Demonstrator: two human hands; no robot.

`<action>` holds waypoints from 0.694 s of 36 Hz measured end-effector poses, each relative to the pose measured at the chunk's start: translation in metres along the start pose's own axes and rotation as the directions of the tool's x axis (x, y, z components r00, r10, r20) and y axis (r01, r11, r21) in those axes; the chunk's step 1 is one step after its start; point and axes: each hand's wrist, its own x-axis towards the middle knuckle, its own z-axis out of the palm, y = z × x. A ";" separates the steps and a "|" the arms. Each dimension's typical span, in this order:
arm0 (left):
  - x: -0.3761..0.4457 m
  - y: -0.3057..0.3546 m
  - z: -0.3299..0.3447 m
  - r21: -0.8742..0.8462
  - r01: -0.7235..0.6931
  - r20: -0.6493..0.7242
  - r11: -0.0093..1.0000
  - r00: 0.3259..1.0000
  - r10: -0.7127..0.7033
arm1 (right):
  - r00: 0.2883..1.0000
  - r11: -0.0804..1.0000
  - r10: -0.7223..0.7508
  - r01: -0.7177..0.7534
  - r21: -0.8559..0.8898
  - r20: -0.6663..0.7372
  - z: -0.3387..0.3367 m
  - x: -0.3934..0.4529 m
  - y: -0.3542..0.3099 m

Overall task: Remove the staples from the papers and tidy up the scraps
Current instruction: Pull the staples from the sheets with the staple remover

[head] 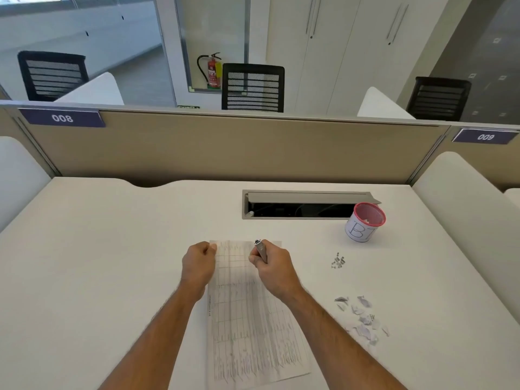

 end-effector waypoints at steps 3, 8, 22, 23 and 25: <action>0.009 0.001 0.002 0.037 0.001 -0.028 0.999 1.000 0.000 | 0.999 0.999 0.038 -0.038 0.022 -0.001 -0.001 0.001 0.008; 0.023 0.001 0.005 0.071 -0.013 -0.049 0.997 0.999 0.017 | 0.994 0.994 0.102 -0.100 0.045 -0.032 -0.001 0.004 0.019; 0.032 -0.003 0.016 0.200 -0.126 -0.007 0.972 0.992 0.130 | 0.983 0.982 0.152 -0.139 0.129 -0.099 0.006 0.028 0.036; 0.027 -0.001 0.018 0.182 -0.169 0.028 0.969 0.986 0.167 | 0.982 0.979 0.160 -0.144 0.145 -0.104 0.006 0.029 0.036; 0.017 0.002 0.022 0.087 -0.228 0.169 0.970 0.963 0.211 | 0.980 0.971 0.173 -0.153 0.183 -0.102 0.007 0.031 0.037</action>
